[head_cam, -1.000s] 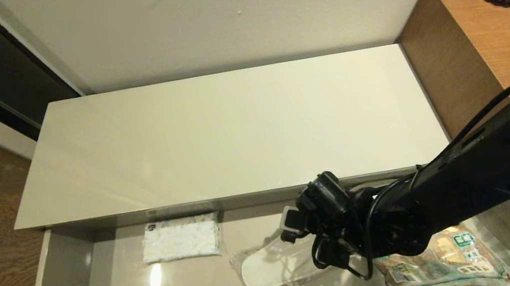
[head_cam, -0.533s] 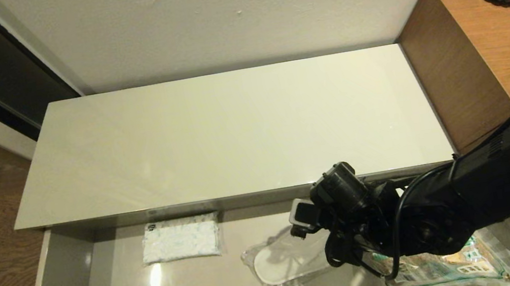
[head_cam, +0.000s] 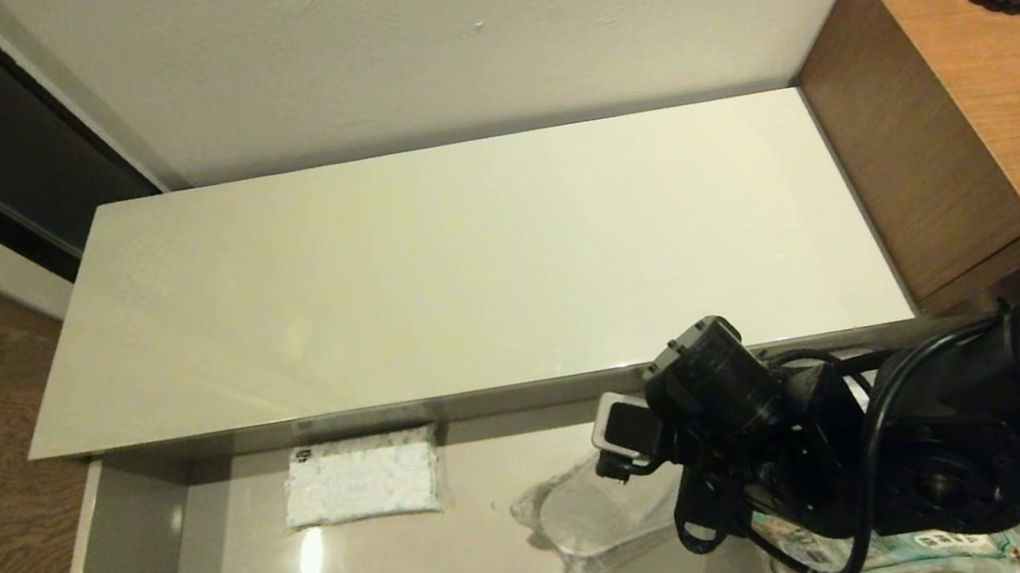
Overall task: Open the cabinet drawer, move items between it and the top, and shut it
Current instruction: Take out the disposable slippers from the drawer
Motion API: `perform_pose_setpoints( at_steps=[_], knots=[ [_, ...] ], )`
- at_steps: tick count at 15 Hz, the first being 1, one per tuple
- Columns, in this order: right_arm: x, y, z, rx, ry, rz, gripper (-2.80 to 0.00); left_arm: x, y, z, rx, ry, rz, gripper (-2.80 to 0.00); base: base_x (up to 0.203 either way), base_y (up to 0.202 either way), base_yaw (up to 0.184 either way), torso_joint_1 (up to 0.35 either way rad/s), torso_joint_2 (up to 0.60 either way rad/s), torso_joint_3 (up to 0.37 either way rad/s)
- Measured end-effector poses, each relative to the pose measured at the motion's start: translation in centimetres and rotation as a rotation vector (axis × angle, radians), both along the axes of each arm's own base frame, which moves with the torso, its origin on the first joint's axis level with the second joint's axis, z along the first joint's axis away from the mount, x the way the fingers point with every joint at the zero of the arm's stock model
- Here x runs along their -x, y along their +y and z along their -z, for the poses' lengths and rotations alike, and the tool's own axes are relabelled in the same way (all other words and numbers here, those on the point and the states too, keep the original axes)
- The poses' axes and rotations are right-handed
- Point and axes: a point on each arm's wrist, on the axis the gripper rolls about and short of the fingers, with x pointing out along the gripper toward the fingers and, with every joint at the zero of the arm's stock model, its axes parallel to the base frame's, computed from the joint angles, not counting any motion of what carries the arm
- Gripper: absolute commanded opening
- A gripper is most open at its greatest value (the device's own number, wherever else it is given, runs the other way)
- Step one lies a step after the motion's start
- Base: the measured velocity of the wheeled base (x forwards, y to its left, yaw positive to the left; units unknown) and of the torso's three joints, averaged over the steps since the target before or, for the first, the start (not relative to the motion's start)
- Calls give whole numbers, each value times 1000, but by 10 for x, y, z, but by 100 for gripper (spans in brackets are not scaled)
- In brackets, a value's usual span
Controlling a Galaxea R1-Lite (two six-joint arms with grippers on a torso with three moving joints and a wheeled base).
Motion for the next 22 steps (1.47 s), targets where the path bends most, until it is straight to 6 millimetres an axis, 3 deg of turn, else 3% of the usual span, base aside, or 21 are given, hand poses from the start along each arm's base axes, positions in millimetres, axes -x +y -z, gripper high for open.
perform_pose_setpoints(
  at_steps=[5,11,17,22],
  knots=[
    [19,0,-8,20,-41,-8,-280,0,0,0,0,0,0,-280,0,0,0,0,0,0],
    [34,-16,-32,15,-84,12,-280,0,0,0,0,0,0,-280,0,0,0,0,0,0],
    [54,-39,-65,-4,-139,35,-280,0,0,0,0,0,0,-280,0,0,0,0,0,0],
    [70,-57,-106,-42,-208,59,-280,0,0,0,0,0,0,-280,0,0,0,0,0,0]
  ],
)
